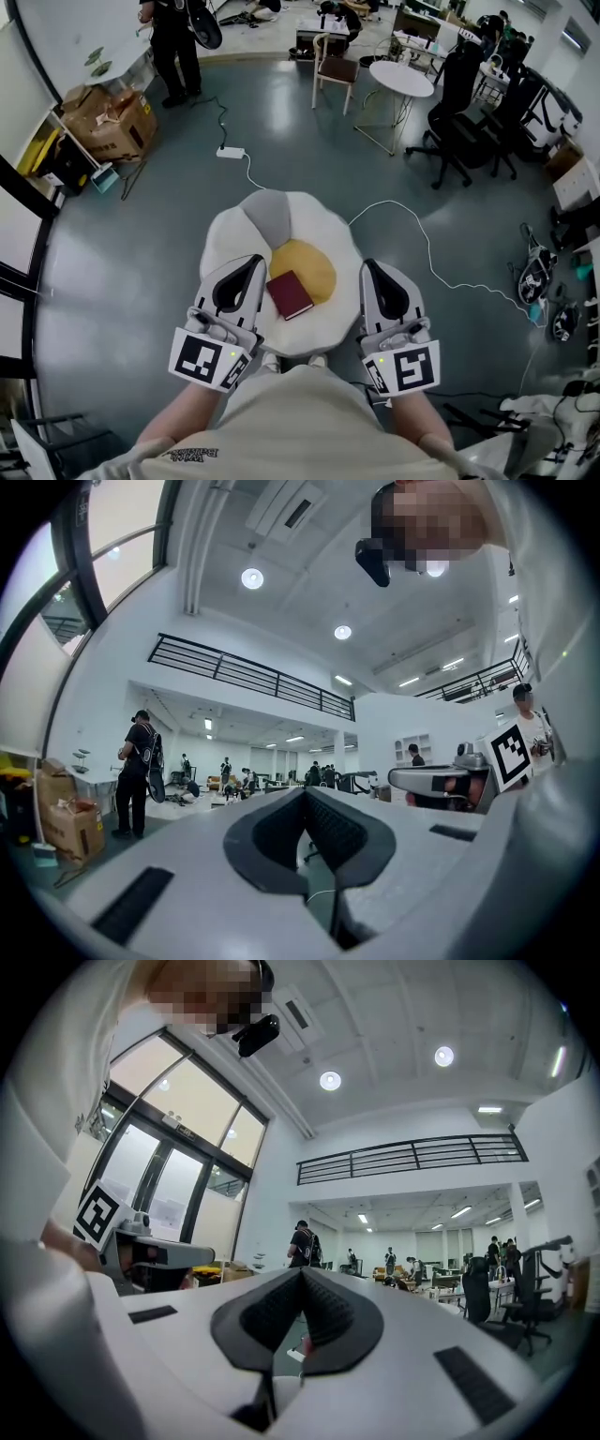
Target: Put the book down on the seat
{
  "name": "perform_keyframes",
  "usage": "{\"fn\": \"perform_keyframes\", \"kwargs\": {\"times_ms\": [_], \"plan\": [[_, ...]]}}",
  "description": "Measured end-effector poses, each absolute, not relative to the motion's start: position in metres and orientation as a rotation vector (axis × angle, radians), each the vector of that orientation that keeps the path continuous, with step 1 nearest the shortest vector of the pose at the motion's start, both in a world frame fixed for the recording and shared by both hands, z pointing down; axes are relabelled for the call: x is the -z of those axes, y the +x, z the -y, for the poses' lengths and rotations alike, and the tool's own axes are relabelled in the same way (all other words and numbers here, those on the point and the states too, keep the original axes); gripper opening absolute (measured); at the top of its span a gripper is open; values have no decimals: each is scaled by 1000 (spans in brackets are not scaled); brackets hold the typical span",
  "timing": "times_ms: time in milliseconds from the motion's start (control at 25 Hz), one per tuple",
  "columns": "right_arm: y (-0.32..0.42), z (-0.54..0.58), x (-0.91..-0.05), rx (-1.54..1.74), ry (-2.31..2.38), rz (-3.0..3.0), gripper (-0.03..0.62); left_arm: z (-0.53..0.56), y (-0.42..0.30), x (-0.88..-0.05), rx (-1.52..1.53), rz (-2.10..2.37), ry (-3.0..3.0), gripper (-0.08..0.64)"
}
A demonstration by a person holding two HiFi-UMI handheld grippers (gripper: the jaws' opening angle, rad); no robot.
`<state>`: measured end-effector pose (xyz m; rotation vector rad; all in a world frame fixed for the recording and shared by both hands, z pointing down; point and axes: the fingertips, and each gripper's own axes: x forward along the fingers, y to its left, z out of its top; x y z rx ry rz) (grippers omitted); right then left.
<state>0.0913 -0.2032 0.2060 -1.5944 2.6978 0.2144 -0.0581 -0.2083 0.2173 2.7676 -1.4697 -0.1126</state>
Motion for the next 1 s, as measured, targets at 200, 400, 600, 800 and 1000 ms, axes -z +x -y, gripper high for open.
{"fn": "perform_keyframes", "kwargs": {"times_ms": [200, 400, 600, 800, 1000], "plan": [[89, 205, -214, -200, -1626, -2715, -2, 205, -57, -216, 98, 1487, 2784, 3], [85, 205, -211, -193, -1617, -2710, -2, 205, -59, -216, 70, 1498, 2783, 3], [86, 204, -208, -218, -1619, -2709, -2, 205, -58, -218, 59, 1500, 2781, 3], [90, 202, -212, -213, -1629, -2712, -2, 204, -56, -220, 66, 1499, 2770, 3], [89, 202, -210, -219, -1627, -2705, -2, 203, -55, -219, 64, 1500, 2778, 3]]}}
